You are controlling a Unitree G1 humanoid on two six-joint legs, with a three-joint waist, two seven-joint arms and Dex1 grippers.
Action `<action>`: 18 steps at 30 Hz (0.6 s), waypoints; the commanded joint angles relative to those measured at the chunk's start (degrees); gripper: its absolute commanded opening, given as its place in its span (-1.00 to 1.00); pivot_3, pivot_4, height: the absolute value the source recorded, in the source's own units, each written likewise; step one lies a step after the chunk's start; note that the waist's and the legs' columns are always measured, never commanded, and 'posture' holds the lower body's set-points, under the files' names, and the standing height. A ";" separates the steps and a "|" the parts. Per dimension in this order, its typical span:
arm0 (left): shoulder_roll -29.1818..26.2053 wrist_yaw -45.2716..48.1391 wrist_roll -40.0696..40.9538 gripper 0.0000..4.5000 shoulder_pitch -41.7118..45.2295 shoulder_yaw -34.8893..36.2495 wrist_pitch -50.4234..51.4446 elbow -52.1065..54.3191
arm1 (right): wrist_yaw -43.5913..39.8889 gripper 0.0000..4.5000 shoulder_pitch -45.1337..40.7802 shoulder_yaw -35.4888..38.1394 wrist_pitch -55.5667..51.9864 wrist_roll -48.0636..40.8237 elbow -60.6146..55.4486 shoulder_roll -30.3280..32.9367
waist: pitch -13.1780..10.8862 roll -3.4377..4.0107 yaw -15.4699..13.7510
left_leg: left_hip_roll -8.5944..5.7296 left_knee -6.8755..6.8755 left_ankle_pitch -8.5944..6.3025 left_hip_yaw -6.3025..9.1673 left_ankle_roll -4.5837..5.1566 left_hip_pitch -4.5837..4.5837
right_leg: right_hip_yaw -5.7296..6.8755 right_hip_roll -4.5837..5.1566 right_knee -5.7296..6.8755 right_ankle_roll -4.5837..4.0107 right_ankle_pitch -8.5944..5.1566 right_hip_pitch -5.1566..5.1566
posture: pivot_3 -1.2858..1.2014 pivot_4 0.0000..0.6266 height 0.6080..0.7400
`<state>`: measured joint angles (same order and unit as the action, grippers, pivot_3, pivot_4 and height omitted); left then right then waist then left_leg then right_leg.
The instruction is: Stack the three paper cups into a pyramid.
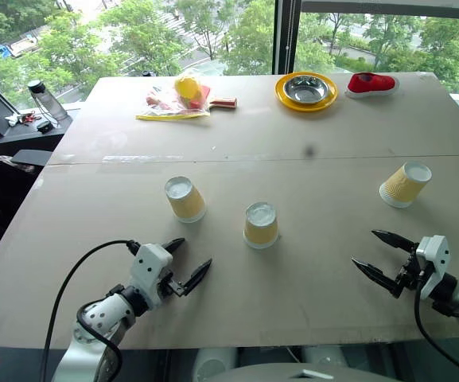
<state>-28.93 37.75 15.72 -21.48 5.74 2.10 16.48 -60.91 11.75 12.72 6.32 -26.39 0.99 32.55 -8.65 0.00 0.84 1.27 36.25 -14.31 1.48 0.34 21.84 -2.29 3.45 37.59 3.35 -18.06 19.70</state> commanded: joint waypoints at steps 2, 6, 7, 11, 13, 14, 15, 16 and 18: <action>0.32 -0.84 0.34 0.98 -5.66 1.05 1.29 4.06 | -1.89 1.00 -0.52 0.54 -0.26 -2.00 0.10 0.16 | -0.05 -0.08 0.22 | 0.00 0.00 0.00 -0.01 0.00 0.00 | -0.01 0.00 0.00 0.01 0.01 0.01 | 0.03 -0.52 1.00; 1.33 -2.06 1.04 0.98 -8.12 1.77 1.81 6.35 | -3.20 1.00 0.02 0.45 0.18 -2.12 0.55 0.43 | -0.12 -0.16 -0.06 | 0.00 -0.05 -0.02 -0.01 0.02 0.06 | 0.01 0.10 -0.16 0.02 0.01 0.02 | 0.03 -0.52 1.00; 1.42 -2.01 0.97 0.98 -8.63 1.44 1.87 6.85 | -3.24 1.00 0.09 0.27 0.35 -1.79 0.50 0.42 | -0.13 -0.16 -0.33 | -0.02 -0.05 -0.02 -0.01 0.03 0.08 | 0.04 0.13 -0.18 -0.01 -0.01 0.02 | 0.03 -0.52 1.00; 1.60 -1.42 0.51 0.98 -10.30 0.55 1.01 7.58 | -3.08 1.00 0.95 0.19 0.06 -1.51 -0.57 0.57 | -0.15 -0.21 -0.36 | -0.05 -0.05 -0.02 0.01 0.03 0.11 | 0.09 0.19 -0.20 -0.06 -0.03 0.00 | 0.03 -0.52 1.00; 1.67 -1.35 0.45 0.98 -9.52 0.54 0.71 6.64 | -2.99 1.00 1.22 0.10 -0.01 -1.22 -0.62 0.80 | -0.16 -0.20 -0.35 | -0.05 -0.05 -0.03 0.01 0.05 0.13 | 0.09 0.20 -0.26 -0.06 -0.03 0.01 | 0.03 -0.52 1.00; 1.71 -1.40 0.67 0.98 -8.90 0.60 0.92 6.46 | -2.84 1.00 1.29 0.05 -0.24 -1.14 -0.80 0.89 | -0.16 -0.20 -0.36 | -0.05 -0.05 -0.03 0.01 0.05 0.14 | 0.10 0.20 -0.27 -0.06 -0.03 0.01 | 0.03 -0.52 1.00; 1.86 -1.50 0.85 0.98 -8.55 0.57 1.04 6.56 | -2.65 1.00 1.58 0.07 -0.74 -1.06 -1.15 1.14 | -0.16 -0.20 -0.40 | -0.06 -0.05 -0.03 0.01 0.05 0.14 | 0.11 0.20 -0.27 -0.06 -0.03 0.01 | 0.03 -0.52 1.00; 1.99 -1.60 0.67 0.98 -8.53 0.46 0.83 6.64 | -2.32 1.00 2.09 0.12 -1.40 -0.93 -1.59 1.44 | -0.16 -0.20 -0.43 | -0.06 -0.05 -0.03 0.02 0.05 0.13 | 0.13 0.20 -0.26 -0.07 -0.03 0.00 | 0.03 -0.52 1.00; 1.91 -0.96 0.41 0.98 -8.84 0.47 -0.41 6.40 | -1.62 1.00 2.85 0.10 -2.16 -0.04 -2.26 2.18 | -0.16 -0.22 -0.44 | -0.08 -0.05 -0.03 0.02 0.05 0.14 | 0.13 0.22 -0.26 -0.07 -0.03 0.00 | 0.03 -0.52 1.00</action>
<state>-26.99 36.21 16.40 -29.53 6.41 2.66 23.08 -63.04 13.93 12.12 4.75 -26.97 0.73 33.71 -8.81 -0.22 0.40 1.19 36.20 -14.34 1.50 0.39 21.98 -2.16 3.67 37.32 3.28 -18.08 19.70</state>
